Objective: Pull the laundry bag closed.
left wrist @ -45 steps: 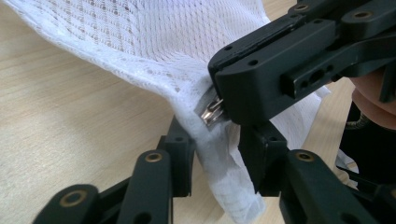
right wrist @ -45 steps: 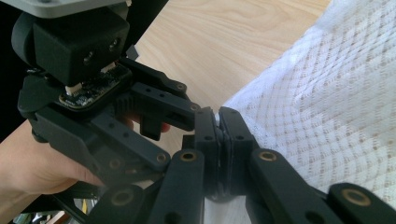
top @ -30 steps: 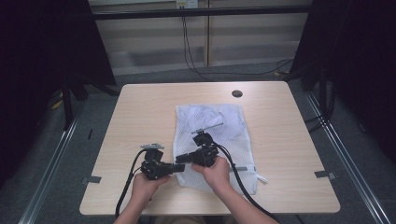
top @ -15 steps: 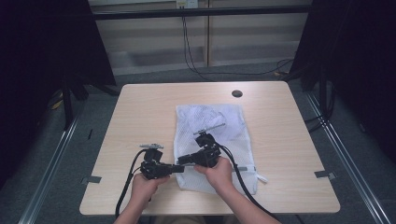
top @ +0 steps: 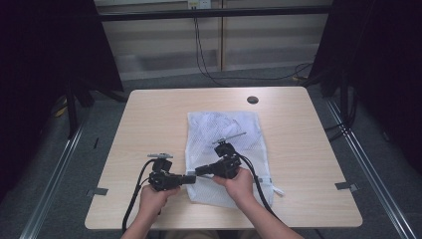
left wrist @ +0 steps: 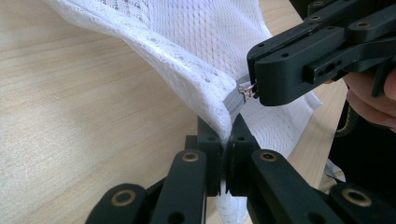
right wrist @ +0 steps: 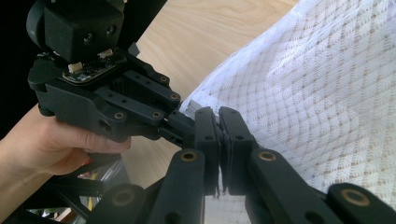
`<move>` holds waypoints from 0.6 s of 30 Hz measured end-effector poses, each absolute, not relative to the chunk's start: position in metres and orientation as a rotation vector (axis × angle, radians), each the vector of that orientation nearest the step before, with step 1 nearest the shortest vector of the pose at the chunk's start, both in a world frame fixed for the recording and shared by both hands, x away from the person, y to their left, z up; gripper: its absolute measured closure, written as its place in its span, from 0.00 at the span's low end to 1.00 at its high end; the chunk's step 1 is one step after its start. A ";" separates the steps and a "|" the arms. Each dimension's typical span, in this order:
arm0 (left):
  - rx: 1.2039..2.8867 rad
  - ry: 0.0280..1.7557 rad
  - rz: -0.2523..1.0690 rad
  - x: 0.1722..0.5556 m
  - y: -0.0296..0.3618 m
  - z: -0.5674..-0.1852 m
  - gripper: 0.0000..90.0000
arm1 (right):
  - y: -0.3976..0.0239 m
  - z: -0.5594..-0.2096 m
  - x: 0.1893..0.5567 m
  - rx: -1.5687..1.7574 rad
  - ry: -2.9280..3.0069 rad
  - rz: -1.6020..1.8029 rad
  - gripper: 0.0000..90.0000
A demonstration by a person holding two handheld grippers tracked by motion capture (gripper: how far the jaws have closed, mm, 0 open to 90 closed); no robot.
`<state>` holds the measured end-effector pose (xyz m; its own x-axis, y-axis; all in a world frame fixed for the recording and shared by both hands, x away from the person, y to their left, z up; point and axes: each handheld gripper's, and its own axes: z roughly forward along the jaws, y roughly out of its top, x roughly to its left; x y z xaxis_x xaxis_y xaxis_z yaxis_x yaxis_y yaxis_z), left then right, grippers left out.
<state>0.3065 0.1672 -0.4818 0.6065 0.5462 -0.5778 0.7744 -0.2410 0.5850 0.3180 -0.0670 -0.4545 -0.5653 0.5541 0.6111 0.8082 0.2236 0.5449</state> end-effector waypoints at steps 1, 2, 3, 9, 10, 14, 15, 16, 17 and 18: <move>1.926 1.052 -0.317 0.307 0.167 -0.482 0.97 | -0.067 -0.454 0.318 -1.282 -2.208 -1.259 0.97; 1.922 1.058 -0.318 0.306 0.167 -0.482 0.97 | -0.067 -0.454 0.318 -1.280 -2.209 -1.259 0.97; 1.927 1.054 -0.317 0.306 0.167 -0.482 0.97 | -0.067 -0.454 0.318 -1.276 -2.212 -1.258 0.97; 1.919 1.060 -0.307 0.306 0.168 -0.481 0.97 | -0.072 -0.456 0.319 -1.285 -2.217 -1.254 0.97; 1.917 1.063 -0.310 0.306 0.168 -0.481 0.97 | -0.072 -0.455 0.318 -1.287 -2.219 -1.251 0.97; 1.918 1.065 -0.312 0.306 0.168 -0.481 0.97 | -0.074 -0.456 0.318 -1.273 -2.221 -1.247 0.97; 1.918 1.065 -0.312 0.306 0.168 -0.481 0.97 | -0.074 -0.456 0.318 -1.277 -2.214 -1.246 0.97; 1.919 1.065 -0.315 0.306 0.168 -0.481 0.97 | -0.074 -0.457 0.318 -1.274 -2.214 -1.247 0.97; 1.919 1.063 -0.325 0.306 0.168 -0.481 0.97 | -0.074 -0.457 0.318 -1.273 -2.210 -1.250 0.97; 1.920 1.064 -0.325 0.306 0.168 -0.481 0.97 | -0.075 -0.457 0.318 -1.273 -2.210 -1.250 0.97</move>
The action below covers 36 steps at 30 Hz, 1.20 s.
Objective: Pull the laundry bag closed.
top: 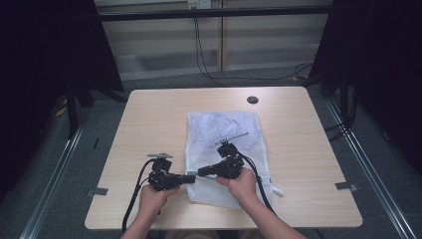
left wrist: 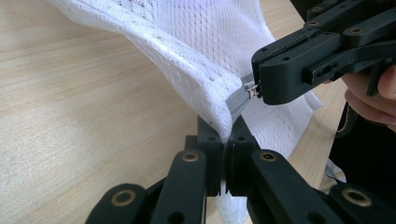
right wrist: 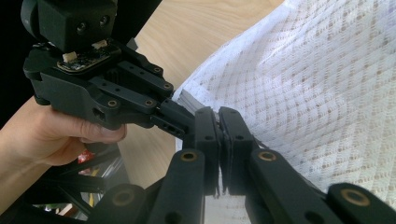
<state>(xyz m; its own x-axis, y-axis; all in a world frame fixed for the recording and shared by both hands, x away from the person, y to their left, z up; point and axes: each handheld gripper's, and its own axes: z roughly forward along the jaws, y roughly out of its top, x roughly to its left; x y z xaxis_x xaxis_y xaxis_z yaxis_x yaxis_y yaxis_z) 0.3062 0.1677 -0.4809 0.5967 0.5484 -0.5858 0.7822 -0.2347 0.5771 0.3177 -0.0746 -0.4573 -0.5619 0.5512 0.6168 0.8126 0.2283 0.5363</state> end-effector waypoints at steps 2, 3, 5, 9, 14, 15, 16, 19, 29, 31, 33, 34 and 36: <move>1.921 1.062 -0.326 0.306 0.168 -0.481 0.97 | -0.075 -0.458 0.318 -1.269 -2.205 -1.256 0.97; 1.922 1.060 -0.323 0.306 0.167 -0.481 0.97 | -0.076 -0.458 0.317 -1.271 -2.208 -1.254 0.97; 1.926 1.068 -0.316 0.306 0.168 -0.481 0.97 | -0.076 -0.459 0.317 -1.273 -2.217 -1.250 0.97; 1.912 1.071 -0.319 0.307 0.170 -0.480 0.97 | -0.081 -0.460 0.318 -1.294 -2.212 -1.243 0.97; 1.912 1.070 -0.320 0.306 0.169 -0.480 0.97 | -0.083 -0.460 0.318 -1.285 -2.209 -1.243 0.97; 1.913 1.070 -0.320 0.306 0.169 -0.480 0.97 | -0.084 -0.460 0.317 -1.285 -2.208 -1.242 0.97; 1.916 1.070 -0.321 0.306 0.169 -0.481 0.97 | -0.084 -0.460 0.317 -1.282 -2.210 -1.241 0.97; 1.918 1.071 -0.321 0.306 0.168 -0.481 0.97 | -0.084 -0.462 0.317 -1.273 -2.211 -1.246 0.97; 1.902 1.080 -0.325 0.307 0.170 -0.481 0.97 | -0.092 -0.462 0.316 -1.289 -2.219 -1.236 0.97; 1.910 1.074 -0.334 0.307 0.170 -0.481 0.97 | -0.093 -0.462 0.316 -1.292 -2.225 -1.229 0.97; 1.907 1.079 -0.328 0.306 0.170 -0.481 0.97 | -0.094 -0.462 0.316 -1.285 -2.226 -1.228 0.97; 1.904 1.085 -0.323 0.307 0.171 -0.481 0.97 | -0.094 -0.462 0.315 -1.290 -2.234 -1.225 0.97; 1.900 1.079 -0.328 0.307 0.172 -0.481 0.97 | -0.097 -0.463 0.316 -1.299 -2.229 -1.220 0.97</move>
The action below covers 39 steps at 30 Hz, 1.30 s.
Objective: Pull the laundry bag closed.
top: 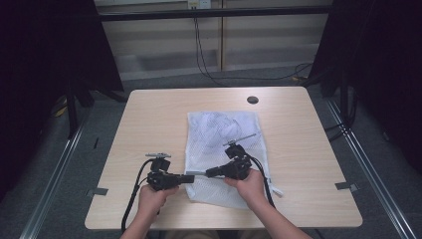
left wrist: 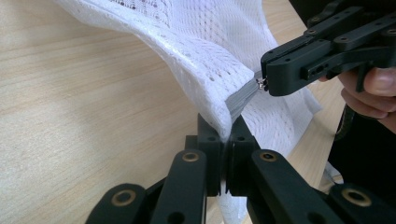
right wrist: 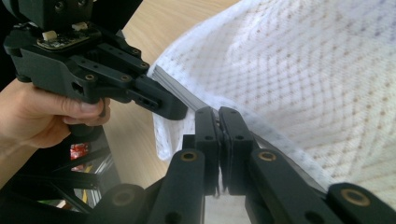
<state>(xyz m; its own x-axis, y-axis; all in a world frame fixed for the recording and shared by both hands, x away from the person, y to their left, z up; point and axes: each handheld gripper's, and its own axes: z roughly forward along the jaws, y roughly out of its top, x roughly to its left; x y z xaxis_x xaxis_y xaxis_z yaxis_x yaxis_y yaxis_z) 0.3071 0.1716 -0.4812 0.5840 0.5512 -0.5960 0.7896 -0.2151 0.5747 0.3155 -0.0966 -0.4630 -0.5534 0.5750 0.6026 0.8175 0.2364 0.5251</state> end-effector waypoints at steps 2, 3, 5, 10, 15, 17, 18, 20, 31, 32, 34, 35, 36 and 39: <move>1.911 1.071 -0.333 0.307 0.170 -0.482 0.97 | -0.099 -0.464 0.316 -1.302 -2.217 -1.224 0.97; 1.906 1.080 -0.334 0.306 0.169 -0.482 0.97 | -0.099 -0.464 0.316 -1.301 -2.220 -1.224 0.97; 1.910 1.075 -0.334 0.307 0.169 -0.482 0.97 | -0.100 -0.464 0.315 -1.303 -2.214 -1.221 0.97; 1.913 1.073 -0.339 0.307 0.170 -0.482 0.97 | -0.100 -0.464 0.315 -1.287 -2.225 -1.224 0.97; 1.905 1.085 -0.343 0.306 0.169 -0.482 0.97 | -0.100 -0.465 0.315 -1.289 -2.221 -1.221 0.97; 1.911 1.076 -0.341 0.307 0.170 -0.482 0.97 | -0.100 -0.464 0.315 -1.286 -2.227 -1.229 0.97; 1.902 1.087 -0.346 0.307 0.169 -0.481 0.97 | -0.100 -0.465 0.314 -1.281 -2.228 -1.230 0.97; 1.903 1.089 -0.345 0.306 0.169 -0.481 0.97 | -0.100 -0.465 0.314 -1.284 -2.224 -1.228 0.97; 1.911 1.086 -0.348 0.307 0.170 -0.482 0.97 | -0.101 -0.465 0.315 -1.285 -2.220 -1.223 0.97; 1.908 1.088 -0.350 0.308 0.170 -0.482 0.98 | -0.101 -0.465 0.315 -1.284 -2.219 -1.223 0.97; 1.910 1.087 -0.351 0.308 0.170 -0.482 0.98 | -0.101 -0.465 0.315 -1.283 -2.216 -1.217 0.97; 1.909 1.087 -0.352 0.308 0.170 -0.482 0.98 | -0.101 -0.465 0.315 -1.282 -2.217 -1.217 0.97; 1.909 1.087 -0.353 0.308 0.170 -0.482 0.98 | -0.101 -0.465 0.315 -1.283 -2.216 -1.218 0.97; 1.911 1.087 -0.355 0.308 0.170 -0.482 0.98 | -0.101 -0.465 0.315 -1.280 -2.215 -1.219 0.97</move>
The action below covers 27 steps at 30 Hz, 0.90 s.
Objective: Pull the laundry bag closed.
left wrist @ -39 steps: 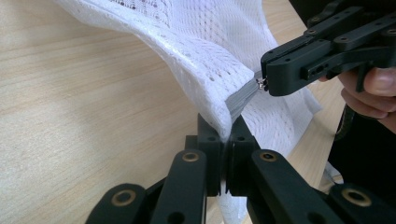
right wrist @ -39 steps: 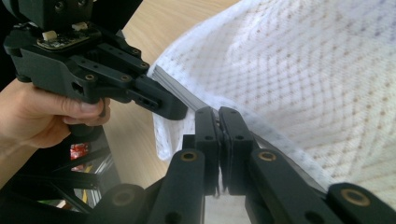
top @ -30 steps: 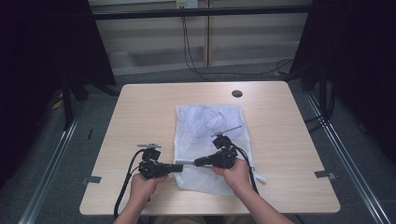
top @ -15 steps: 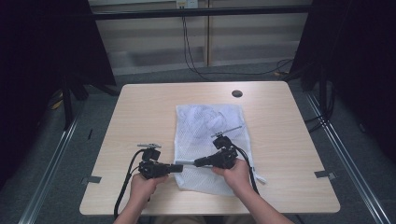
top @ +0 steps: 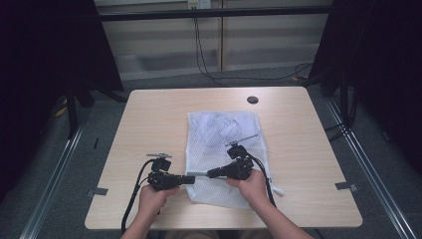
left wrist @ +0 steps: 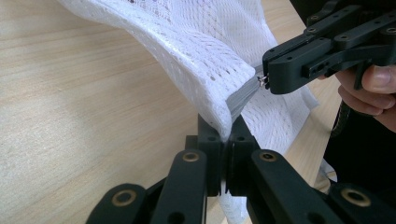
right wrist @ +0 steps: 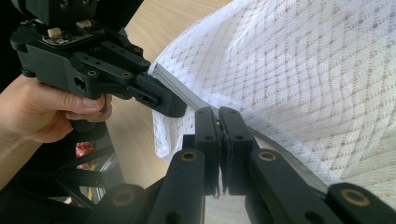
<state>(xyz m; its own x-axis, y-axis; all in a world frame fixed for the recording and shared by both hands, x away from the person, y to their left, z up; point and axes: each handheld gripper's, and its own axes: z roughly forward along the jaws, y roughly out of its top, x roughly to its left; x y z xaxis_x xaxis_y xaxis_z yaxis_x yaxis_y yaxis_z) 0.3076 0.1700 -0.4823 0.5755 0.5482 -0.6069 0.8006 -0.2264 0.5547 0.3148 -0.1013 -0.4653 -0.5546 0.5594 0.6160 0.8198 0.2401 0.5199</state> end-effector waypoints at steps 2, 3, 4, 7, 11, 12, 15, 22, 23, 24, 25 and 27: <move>1.908 1.085 -0.359 0.308 0.170 -0.483 0.98 | -0.102 -0.465 0.315 -1.282 -2.213 -1.221 0.97; 1.903 1.088 -0.363 0.308 0.170 -0.482 0.98 | -0.102 -0.465 0.315 -1.281 -2.214 -1.221 0.97; 1.906 1.089 -0.358 0.308 0.170 -0.482 0.98 | -0.102 -0.465 0.315 -1.281 -2.212 -1.222 0.97; 1.887 1.101 -0.364 0.309 0.175 -0.482 0.98 | -0.106 -0.465 0.316 -1.304 -2.225 -1.204 0.97; 1.879 1.100 -0.372 0.309 0.175 -0.483 0.98 | -0.114 -0.467 0.316 -1.317 -2.204 -1.208 0.97; 1.880 1.101 -0.368 0.309 0.174 -0.483 0.98 | -0.115 -0.467 0.316 -1.313 -2.209 -1.209 0.97; 1.883 1.099 -0.369 0.309 0.174 -0.483 0.98 | -0.116 -0.467 0.316 -1.311 -2.208 -1.207 0.97; 1.878 1.113 -0.367 0.309 0.176 -0.483 0.98 | -0.118 -0.468 0.315 -1.312 -2.217 -1.204 0.97; 1.880 1.109 -0.369 0.309 0.176 -0.483 0.98 | -0.119 -0.468 0.315 -1.317 -2.218 -1.200 0.97; 1.879 1.110 -0.372 0.309 0.176 -0.483 0.98 | -0.121 -0.469 0.315 -1.318 -2.203 -1.202 0.97; 1.881 1.110 -0.376 0.309 0.175 -0.483 0.98 | -0.122 -0.469 0.315 -1.317 -2.201 -1.206 0.97; 1.879 1.113 -0.377 0.309 0.175 -0.483 0.98 | -0.122 -0.469 0.315 -1.314 -2.208 -1.206 0.97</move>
